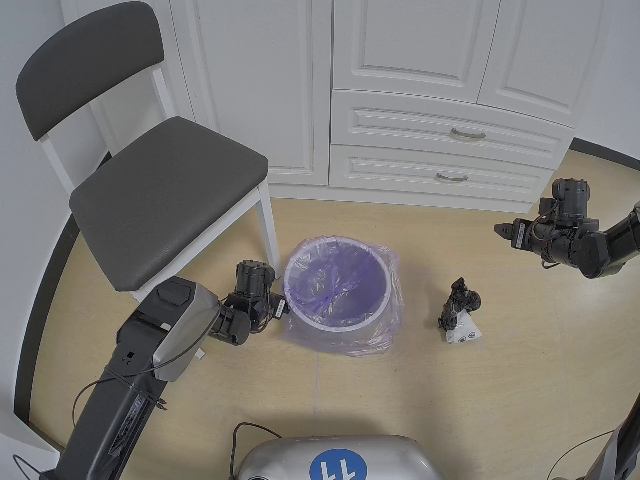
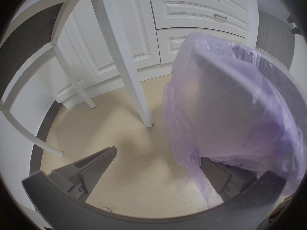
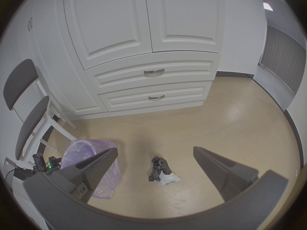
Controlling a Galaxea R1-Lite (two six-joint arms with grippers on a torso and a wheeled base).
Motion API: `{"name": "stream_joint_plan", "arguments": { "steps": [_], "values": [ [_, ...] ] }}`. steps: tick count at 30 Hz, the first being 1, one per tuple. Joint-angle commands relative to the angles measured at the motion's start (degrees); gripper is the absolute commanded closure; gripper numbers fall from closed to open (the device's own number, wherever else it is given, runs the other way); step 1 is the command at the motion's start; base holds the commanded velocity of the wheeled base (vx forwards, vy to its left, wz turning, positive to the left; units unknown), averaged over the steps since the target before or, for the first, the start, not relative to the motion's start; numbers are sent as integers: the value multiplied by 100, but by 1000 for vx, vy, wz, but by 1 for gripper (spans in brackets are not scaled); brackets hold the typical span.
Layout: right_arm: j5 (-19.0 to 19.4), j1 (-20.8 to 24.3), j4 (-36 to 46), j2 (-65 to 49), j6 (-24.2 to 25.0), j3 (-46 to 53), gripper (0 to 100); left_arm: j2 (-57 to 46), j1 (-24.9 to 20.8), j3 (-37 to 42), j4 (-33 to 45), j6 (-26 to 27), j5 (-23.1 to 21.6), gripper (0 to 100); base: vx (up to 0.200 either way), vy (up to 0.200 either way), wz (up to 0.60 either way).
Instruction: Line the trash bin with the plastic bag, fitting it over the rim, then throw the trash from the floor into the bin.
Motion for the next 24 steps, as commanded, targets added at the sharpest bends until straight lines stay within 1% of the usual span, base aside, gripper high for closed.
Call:
{"name": "stream_joint_plan", "arguments": {
  "steps": [1, 5, 15, 18, 22, 24],
  "values": [
    [-1, -23, -1, 103, -5, -25, 0, 149, -8, -110, 105, -5, 1, 0, 0, 0, 0],
    [-1, -23, -1, 112, -5, -17, 0, 131, 10, -84, 219, -5, -7, 0, 0, 0, 0],
    [-1, -6, -1, 130, -14, -8, 0, 96, 28, -22, 202, 30, -51, 0, 0, 0, 0],
    [-1, -6, -1, 130, -14, -8, 0, -80, 45, 294, 132, 48, -34, 0, 0, 0, 0],
    [-1, -6, -1, 68, -5, 19, 0, -589, 72, 1041, 70, 57, -51, 0, 0, 0, 0],
    [-10, -23, -1, 33, -5, 36, 0, -765, 80, 1402, -97, 48, -51, 0, 0, 0, 0]
  ]
}}
